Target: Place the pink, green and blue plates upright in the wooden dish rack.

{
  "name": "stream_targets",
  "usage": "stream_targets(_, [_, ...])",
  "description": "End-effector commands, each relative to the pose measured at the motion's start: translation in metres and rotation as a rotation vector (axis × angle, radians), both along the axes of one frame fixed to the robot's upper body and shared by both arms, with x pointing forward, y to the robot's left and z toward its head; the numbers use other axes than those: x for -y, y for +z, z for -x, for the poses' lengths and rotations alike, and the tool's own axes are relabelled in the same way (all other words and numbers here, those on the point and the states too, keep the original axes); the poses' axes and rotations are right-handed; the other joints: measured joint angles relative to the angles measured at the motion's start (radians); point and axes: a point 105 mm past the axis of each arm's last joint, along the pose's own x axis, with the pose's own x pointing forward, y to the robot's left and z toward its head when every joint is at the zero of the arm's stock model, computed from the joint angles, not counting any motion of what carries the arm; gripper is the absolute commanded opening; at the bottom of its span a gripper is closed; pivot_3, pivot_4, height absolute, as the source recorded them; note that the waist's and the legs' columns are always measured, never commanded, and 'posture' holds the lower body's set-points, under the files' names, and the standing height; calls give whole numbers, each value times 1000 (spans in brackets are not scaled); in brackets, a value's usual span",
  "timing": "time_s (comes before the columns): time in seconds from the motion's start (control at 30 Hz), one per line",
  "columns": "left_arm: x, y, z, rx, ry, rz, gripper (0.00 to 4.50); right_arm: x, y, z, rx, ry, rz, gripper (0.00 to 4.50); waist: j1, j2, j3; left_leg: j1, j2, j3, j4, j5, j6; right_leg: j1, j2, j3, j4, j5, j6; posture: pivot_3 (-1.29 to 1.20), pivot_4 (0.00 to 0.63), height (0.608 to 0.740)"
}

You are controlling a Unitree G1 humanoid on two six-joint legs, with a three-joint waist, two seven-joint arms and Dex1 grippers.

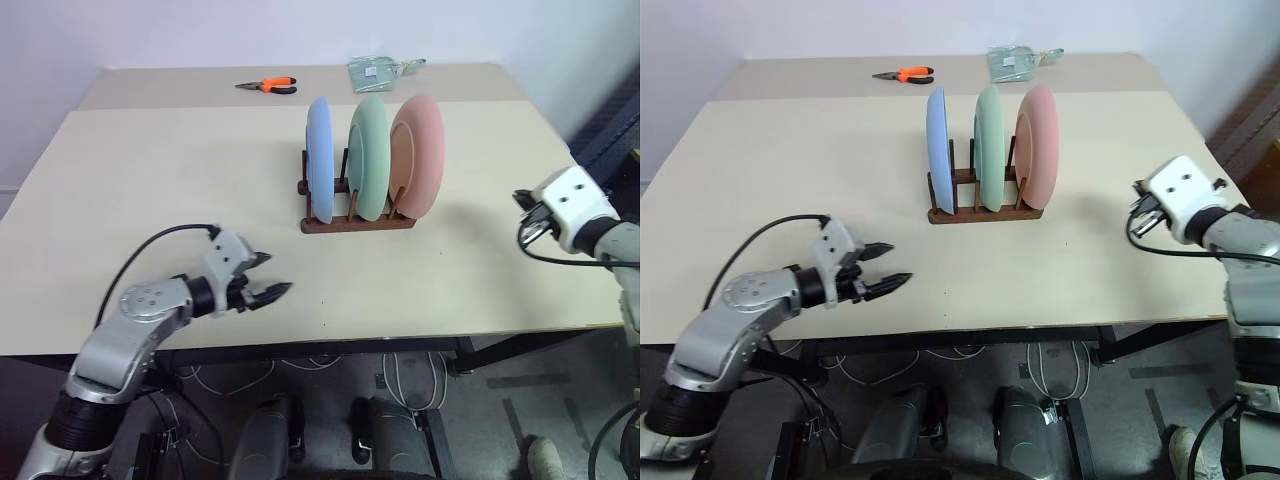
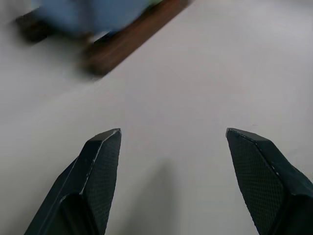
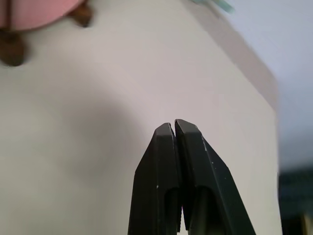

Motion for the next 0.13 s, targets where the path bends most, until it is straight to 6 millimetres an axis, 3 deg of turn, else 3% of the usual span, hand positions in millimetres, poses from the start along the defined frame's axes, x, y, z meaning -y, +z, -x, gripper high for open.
stream_targets(0.03, [-27, 5, -6, 50, 75, -28, 3525, 1, 7, 13, 5, 60, -158, 66, -2, 0, 0, 0, 0, 0, 0, 0, 0, 0, 0, 0, 0, 0, 0, 0, 150, 740])
stream_targets(0.13, [-38, 3, -9, 66, 116, -31, 3525, -7, -6, 24, -65, 134, -216, 66, 3, 0, 0, 0, 0, 0, 0, -1, 1, 1, -2, 0, 0, 0, 0, 0, 150, 740])
